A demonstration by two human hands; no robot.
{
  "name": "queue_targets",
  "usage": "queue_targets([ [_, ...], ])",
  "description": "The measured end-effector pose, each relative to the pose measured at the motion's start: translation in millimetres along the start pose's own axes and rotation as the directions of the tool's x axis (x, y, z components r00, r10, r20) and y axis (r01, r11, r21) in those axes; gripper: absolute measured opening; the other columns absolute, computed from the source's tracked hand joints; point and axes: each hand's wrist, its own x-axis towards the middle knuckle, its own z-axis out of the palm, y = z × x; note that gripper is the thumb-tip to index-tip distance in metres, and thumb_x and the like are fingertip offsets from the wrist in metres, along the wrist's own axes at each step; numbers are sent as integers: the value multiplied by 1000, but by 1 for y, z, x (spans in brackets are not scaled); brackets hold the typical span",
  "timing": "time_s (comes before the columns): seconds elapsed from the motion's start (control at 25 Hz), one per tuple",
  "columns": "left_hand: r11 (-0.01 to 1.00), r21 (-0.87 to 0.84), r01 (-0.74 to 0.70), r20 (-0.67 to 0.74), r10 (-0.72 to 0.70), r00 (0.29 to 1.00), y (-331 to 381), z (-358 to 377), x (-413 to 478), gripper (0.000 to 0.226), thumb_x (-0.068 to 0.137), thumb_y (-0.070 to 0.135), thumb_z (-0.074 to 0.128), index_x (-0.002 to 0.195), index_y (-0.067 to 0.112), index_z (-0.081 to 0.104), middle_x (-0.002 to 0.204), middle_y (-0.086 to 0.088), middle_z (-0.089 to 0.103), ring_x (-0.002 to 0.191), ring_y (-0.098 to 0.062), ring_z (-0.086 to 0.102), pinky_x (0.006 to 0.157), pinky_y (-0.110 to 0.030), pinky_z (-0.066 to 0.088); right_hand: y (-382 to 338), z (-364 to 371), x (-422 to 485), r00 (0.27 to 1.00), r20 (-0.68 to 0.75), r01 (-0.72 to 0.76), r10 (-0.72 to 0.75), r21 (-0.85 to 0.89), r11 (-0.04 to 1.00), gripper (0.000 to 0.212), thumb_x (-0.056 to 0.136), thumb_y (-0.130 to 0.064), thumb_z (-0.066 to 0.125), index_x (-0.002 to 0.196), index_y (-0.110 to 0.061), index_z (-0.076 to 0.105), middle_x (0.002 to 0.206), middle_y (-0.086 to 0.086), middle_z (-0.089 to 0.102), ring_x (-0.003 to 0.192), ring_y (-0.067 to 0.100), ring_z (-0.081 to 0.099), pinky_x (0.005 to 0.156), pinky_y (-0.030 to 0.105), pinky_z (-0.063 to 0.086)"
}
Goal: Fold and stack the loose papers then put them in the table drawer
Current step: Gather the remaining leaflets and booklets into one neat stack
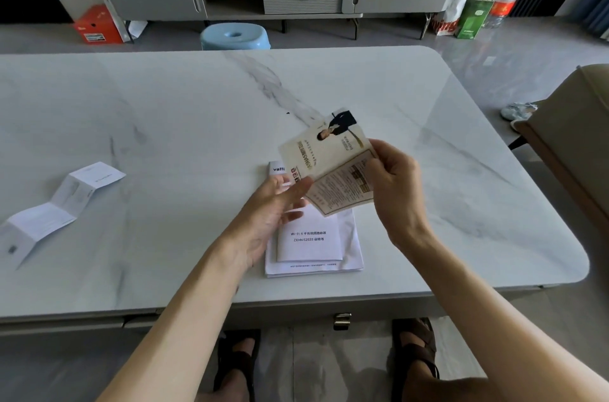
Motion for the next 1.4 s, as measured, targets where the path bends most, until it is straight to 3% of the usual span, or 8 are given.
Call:
queue_targets([
  [0.16,989,-72,-125,-157,113,981,4,-6,1,15,86,15,69,101,13,67,100,-8,73,86,-15,66,74,-26,49,3,-3,1,981,153,-159,122,257,953,45,89,5,42,118,-19,67,93,6,75,82,16,66,74,35,50],
  [0.36,929,141,-343,-336,371,866,9,-9,-3,39,84,6,71,118,17,57,84,-7,72,76,-10,72,69,-17,54,9,-2,3,972,225,-124,74,219,968,61,97,0,51,148,-29,33,91,6,75,86,17,71,76,23,53],
  [0.76,766,436,-472,-245,606,757,9,-17,-3,14,80,5,74,90,15,75,83,2,74,77,-7,67,79,-20,53,6,-7,5,993,119,-13,11,9,1000,32,79,-5,76,106,-22,70,69,-8,72,72,8,69,74,23,51],
  [1.0,783,422,-457,-293,595,749,11,-22,0,14,77,11,77,80,24,74,92,1,71,82,-16,67,82,-30,53,3,-4,0,996,29,85,-82,-95,992,10,77,-10,78,76,-19,74,84,-6,70,73,8,64,67,15,46],
  [1.16,795,531,-292,-448,556,700,8,-15,-1,17,79,27,77,90,25,65,100,3,59,77,-12,58,74,-24,47,8,2,0,979,2,199,-203,-196,960,12,82,-14,74,76,-22,66,108,-10,68,101,7,59,81,20,42],
  [1.24,942,252,-220,-520,323,790,9,-7,-3,31,84,37,71,97,12,59,92,-3,62,67,-14,62,64,-29,50,5,5,-3,965,-36,249,-259,-176,952,7,84,-13,72,78,-15,68,116,-10,68,114,5,56,90,19,42],
  [1.32,976,-151,-156,-313,103,944,14,1,-6,47,90,45,60,102,0,62,92,-14,71,73,-25,71,62,-30,56,7,9,-5,916,14,394,-401,-222,892,7,83,-12,74,79,-9,70,116,-5,70,117,10,58,92,19,44],
  [1.4,952,-280,-123,-136,87,987,16,4,-8,42,95,34,56,106,-5,66,99,-20,74,85,-31,73,71,-32,60,12,15,-9,836,190,548,-515,-245,800,10,82,-16,76,80,-8,72,115,0,71,117,16,59,94,28,48],
])
